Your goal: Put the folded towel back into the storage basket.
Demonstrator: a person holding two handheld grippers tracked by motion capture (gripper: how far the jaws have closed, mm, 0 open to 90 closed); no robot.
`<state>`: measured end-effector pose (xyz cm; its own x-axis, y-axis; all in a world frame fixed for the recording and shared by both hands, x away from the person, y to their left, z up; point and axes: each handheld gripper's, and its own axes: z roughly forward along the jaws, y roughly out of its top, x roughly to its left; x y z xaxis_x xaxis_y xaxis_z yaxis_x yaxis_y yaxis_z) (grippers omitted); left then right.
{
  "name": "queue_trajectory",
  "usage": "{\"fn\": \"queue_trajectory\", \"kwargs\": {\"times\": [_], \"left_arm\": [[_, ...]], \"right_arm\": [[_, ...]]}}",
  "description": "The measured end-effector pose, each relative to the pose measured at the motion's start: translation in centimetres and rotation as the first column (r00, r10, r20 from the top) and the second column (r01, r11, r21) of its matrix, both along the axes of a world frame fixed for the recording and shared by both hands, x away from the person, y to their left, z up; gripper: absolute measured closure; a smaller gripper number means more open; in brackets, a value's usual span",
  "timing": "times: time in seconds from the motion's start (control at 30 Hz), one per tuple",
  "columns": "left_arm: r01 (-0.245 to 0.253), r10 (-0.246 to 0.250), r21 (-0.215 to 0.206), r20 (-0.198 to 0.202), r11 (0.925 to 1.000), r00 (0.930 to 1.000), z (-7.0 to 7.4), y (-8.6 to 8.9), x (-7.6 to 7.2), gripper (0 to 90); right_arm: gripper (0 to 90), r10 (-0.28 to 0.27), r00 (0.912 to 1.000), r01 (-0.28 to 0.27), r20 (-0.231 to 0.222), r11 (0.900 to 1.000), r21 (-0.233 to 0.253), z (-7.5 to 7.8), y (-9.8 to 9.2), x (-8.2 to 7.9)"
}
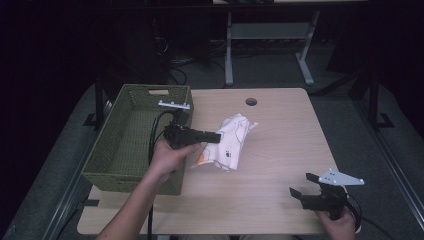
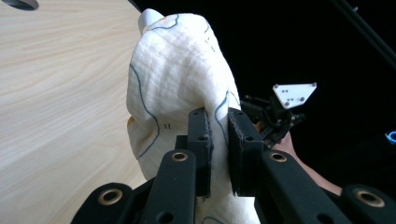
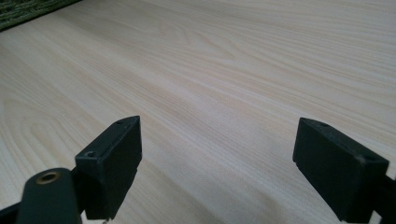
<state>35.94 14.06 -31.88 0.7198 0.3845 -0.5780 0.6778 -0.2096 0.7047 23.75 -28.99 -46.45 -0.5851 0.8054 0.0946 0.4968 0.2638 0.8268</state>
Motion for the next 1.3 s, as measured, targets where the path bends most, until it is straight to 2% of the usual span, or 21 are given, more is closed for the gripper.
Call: {"fn": "queue_trajectory", "kwargs": {"times": [0.3, 0.47, 0.57, 0.9, 1.3], "left_arm": [[-0.009, 0.009, 0.008, 0.010, 0.9999, 0.9999, 0.7, 1.5, 0.2, 81.3], [-0.024, 0.024, -0.006, 0.009, 0.9997, 0.9997, 1.0, 2.1, 0.3, 81.3], [-0.029, 0.029, -0.001, 0.003, 0.9996, 0.9996, 1.2, 2.6, 0.4, 81.2], [-0.084, 0.084, -0.018, -0.004, 0.9963, 0.9965, 1.5, 5.6, 0.9, 81.1], [-0.172, 0.171, -0.041, -0.022, 0.9843, 0.9851, 1.3, 10.2, 1.3, 80.9]], "right_arm": [[15.2, 0.000, 1.0000, 0.000, -0.009, 1.000, -0.007, -0.1, 0.2, 0.1], [14.6, -0.001, 0.9999, 0.001, -0.014, 1.000, -0.006, -0.1, 0.3, 0.1], [14.6, -0.001, 0.9999, 0.001, -0.012, 1.000, -0.007, -0.1, 0.2, 0.1], [14.5, 0.003, 0.9998, -0.003, -0.018, 1.000, -0.012, -0.1, 0.3, 0.2], [14.5, 0.004, 0.9997, -0.004, -0.026, 1.000, -0.016, -0.2, 0.4, 0.2]]}}
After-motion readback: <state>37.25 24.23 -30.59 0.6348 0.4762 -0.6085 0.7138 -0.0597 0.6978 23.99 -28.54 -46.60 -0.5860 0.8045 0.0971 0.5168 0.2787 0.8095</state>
